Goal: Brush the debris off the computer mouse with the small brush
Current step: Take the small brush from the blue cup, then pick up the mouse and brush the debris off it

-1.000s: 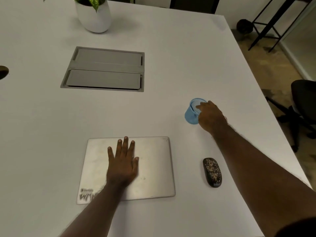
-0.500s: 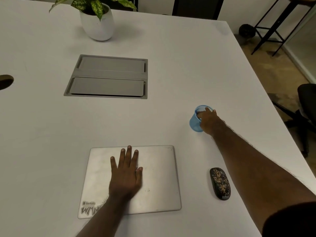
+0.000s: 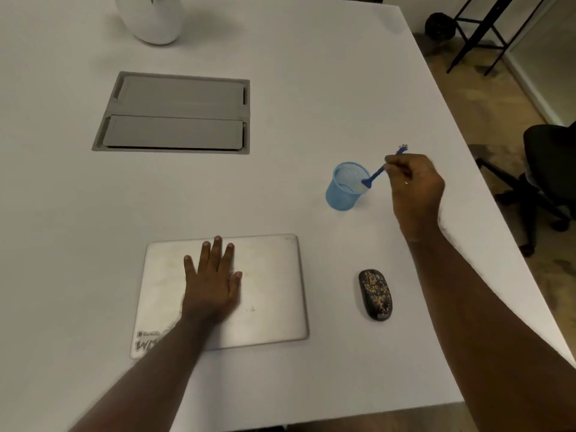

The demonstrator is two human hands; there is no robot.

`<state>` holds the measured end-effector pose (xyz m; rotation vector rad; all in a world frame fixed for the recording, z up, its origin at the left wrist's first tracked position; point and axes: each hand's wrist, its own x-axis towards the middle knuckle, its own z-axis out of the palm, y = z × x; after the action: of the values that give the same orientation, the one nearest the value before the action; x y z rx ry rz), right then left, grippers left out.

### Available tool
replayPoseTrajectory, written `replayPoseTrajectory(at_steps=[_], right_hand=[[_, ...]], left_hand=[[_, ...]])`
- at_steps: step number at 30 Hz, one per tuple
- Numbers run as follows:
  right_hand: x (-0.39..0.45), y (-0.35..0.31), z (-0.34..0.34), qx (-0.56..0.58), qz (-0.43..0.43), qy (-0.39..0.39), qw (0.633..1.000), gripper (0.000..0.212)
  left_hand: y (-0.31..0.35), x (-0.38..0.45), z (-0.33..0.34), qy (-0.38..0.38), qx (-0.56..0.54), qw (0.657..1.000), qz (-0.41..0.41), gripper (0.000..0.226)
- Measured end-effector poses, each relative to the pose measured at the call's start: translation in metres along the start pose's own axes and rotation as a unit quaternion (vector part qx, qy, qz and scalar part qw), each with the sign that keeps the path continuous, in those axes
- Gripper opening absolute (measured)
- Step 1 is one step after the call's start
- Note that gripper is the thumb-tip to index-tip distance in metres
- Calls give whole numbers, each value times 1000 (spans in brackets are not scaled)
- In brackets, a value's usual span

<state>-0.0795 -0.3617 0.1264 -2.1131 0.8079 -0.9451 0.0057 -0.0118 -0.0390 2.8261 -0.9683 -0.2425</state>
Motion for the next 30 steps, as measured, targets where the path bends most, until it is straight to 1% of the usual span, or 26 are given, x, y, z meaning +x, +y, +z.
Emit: replayPoseTrajectory(at_steps=[2,4,6,7,9,10,12,15,17,19,21,22,26,29,30], right_hand=[[-18,-2,-20,82,89,8,993,19],[-40,2,-41,161,149,3,976,34],[-63,12,-58,214,212,1,954,48],[-75,19,-66,223,246,2,943,47],[-102,35,-77,220,308,12,926,31],[-115,45,-82,229,341,18,912,22],[-140,63,-91,277,410,26,869,13],[-168,86,-96,360,498,36,788,12],[-181,100,-96,374,535,46,756,11],[-189,108,-92,378,555,51,739,15],[-193,113,-86,390,566,60,723,17],[-194,115,-83,395,568,67,719,16],[-193,119,-71,413,554,82,718,11],[-191,120,-65,426,543,85,719,10],[-191,120,-63,427,542,88,719,9]], left_hand=[[2,2,-7,-16,10,1000,-2,64],[8,5,-16,-41,-1,999,-11,68],[20,4,-24,-37,-9,999,13,71],[29,2,-29,-32,-15,999,35,70],[50,-1,-36,-15,-53,996,72,65],[62,-1,-37,-8,-89,992,85,62],[88,-1,-38,-5,-181,978,101,59],[132,-5,-35,-20,-293,949,114,53],[162,-8,-28,-55,-366,926,77,47],[190,-7,-23,-125,-426,896,-11,45],[213,-5,-17,-197,-477,851,-101,44],[221,-5,-13,-217,-500,828,-132,43],[246,-6,-3,-250,-550,772,-199,45],[258,-6,-1,-268,-601,714,-241,37],[262,-5,0,-271,-611,700,-253,32]])
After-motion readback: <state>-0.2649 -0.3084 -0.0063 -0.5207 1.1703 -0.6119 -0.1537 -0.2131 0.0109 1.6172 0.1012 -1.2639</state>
